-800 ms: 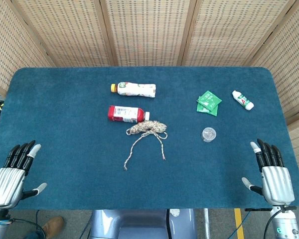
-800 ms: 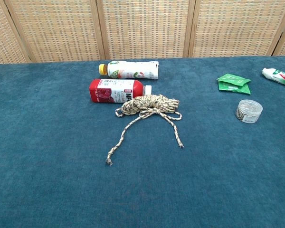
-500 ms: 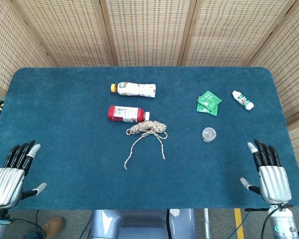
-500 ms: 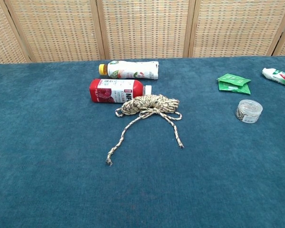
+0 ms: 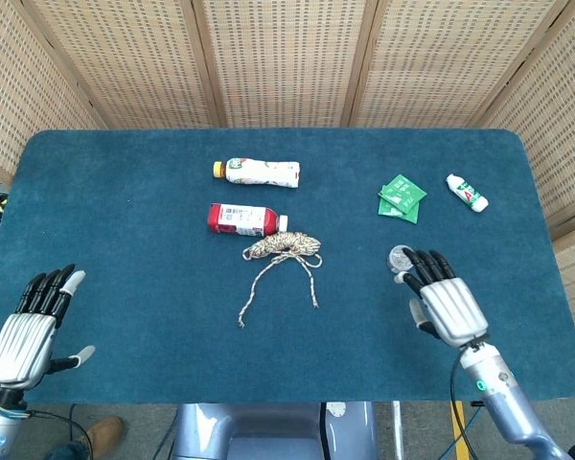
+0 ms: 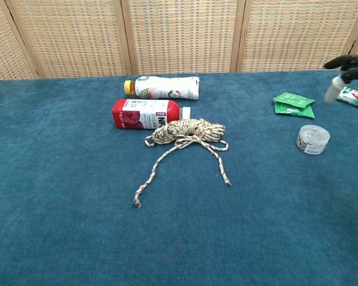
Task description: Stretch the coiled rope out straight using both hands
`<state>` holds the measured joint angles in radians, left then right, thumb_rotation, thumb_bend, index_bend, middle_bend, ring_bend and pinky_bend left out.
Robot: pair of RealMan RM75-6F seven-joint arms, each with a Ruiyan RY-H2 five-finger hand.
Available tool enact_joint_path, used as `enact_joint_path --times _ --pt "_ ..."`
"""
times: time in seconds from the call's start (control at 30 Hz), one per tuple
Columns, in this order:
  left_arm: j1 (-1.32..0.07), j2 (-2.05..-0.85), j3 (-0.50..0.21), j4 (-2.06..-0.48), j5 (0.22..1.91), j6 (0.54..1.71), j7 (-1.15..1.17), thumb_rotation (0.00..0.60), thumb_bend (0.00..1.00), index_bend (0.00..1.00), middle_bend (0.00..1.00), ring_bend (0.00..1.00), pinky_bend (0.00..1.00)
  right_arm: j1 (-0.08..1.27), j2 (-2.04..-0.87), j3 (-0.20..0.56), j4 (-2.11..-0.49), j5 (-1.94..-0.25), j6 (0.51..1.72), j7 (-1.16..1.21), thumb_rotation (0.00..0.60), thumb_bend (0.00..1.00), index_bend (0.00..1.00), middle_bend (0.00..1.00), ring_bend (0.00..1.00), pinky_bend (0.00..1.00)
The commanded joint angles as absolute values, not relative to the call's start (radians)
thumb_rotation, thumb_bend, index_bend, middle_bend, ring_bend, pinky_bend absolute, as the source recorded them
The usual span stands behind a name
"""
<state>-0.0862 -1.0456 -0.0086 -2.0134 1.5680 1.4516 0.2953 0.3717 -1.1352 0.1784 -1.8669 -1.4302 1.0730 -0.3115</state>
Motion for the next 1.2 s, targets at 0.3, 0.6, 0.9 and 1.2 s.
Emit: enact_joint_path --times 0.3,0.6,0.9,1.2 --pt "-0.102 -1.064 -0.023 -2.017 1.517 1.433 0.335 0.600 0.00 0.00 0.00 0.00 0.00 0.679 -1.305 0.222 -1.645 -1.348 0.757 -0.283 0.600 0.87 0.34 0.00 0.00 0.00" --pt "-0.112 -1.083 -0.028 -2.016 1.485 1.423 0.375 0.600 0.00 0.00 0.00 0.00 0.00 0.786 -1.439 0.192 -1.586 -1.343 0.723 -0.387 0.600 0.88 0.35 0.00 0.00 0.00" --pt "-0.113 -1.090 -0.022 -2.014 1.487 1.427 0.390 0.600 0.00 0.00 0.00 0.00 0.00 0.825 -1.528 0.162 -1.510 -1.257 0.731 -0.479 0.600 0.89 0.35 0.00 0.00 0.00" --pt "-0.116 -1.095 -0.019 -2.014 1.486 1.428 0.398 0.600 0.00 0.00 0.00 0.00 0.00 0.845 -1.581 0.129 -1.485 -1.177 0.743 -0.544 0.600 0.89 0.35 0.00 0.00 0.00"
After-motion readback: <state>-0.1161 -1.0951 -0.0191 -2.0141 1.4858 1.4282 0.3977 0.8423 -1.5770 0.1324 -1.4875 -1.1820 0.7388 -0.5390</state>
